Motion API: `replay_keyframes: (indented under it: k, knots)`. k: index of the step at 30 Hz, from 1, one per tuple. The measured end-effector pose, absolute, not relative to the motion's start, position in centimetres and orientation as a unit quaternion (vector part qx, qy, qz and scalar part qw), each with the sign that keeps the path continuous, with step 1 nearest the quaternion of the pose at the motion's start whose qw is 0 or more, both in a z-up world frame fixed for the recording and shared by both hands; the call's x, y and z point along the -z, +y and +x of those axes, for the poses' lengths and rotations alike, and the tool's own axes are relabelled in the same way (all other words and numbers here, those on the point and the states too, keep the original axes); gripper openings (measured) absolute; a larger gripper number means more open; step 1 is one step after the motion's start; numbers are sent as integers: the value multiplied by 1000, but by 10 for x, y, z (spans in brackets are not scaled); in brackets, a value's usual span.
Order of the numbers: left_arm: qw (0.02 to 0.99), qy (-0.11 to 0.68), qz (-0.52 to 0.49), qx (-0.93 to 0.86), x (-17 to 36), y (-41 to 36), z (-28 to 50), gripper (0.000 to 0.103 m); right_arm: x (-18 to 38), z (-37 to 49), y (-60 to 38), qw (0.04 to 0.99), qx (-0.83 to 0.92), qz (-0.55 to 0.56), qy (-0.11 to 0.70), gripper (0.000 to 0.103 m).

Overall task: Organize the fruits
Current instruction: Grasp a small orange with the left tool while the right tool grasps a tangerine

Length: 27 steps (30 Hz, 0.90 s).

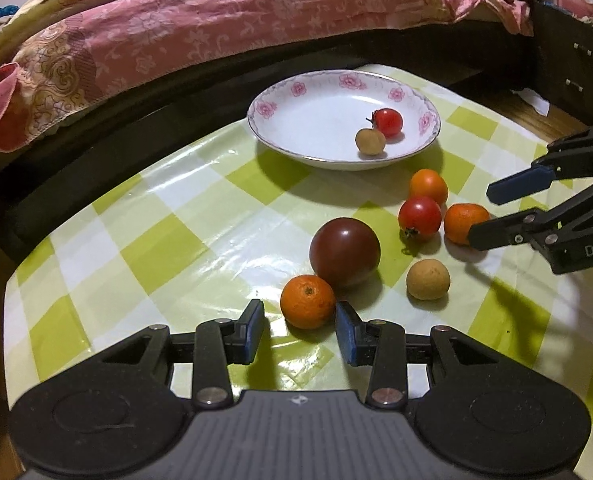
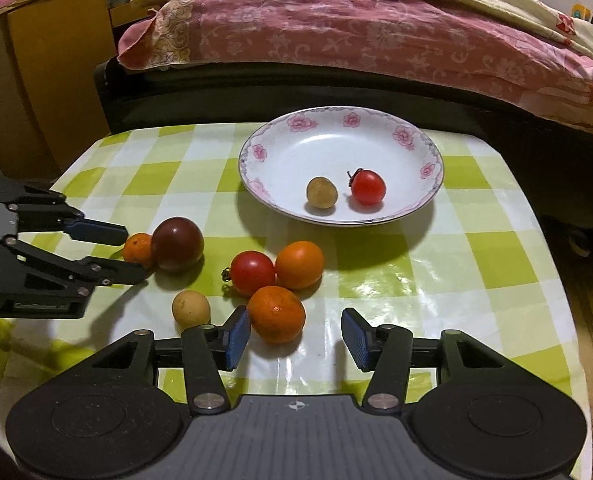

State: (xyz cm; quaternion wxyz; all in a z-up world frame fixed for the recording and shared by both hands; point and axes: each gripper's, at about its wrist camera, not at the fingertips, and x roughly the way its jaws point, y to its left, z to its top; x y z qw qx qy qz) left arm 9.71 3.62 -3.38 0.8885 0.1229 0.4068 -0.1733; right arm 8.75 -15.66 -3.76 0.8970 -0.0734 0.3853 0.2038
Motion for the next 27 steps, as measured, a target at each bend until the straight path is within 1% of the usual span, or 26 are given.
replay_keyframes:
  k: [10, 11, 13, 16, 19, 27]
  knots:
    - [891, 401, 114, 179, 35, 38, 98, 46, 46, 96, -144, 889, -222, -75, 392, 46]
    - [892, 400, 113, 180, 35, 38, 98, 46, 48, 97, -143, 888, -223, -74, 396, 44]
    - [893, 399, 110, 180, 36, 38, 99, 45, 49, 98, -140, 888, -221, -76, 397, 44]
    - [893, 398, 108, 180, 36, 37, 99, 40, 48, 99, -140, 884, -226, -71, 404, 34]
    - [893, 396, 114, 179, 36, 33, 97, 37, 48, 99, -138, 884, -224, -73, 405, 29]
    - [889, 405, 127, 175, 33, 31, 89, 36, 46, 94, -143, 883, -215, -79, 410, 28]
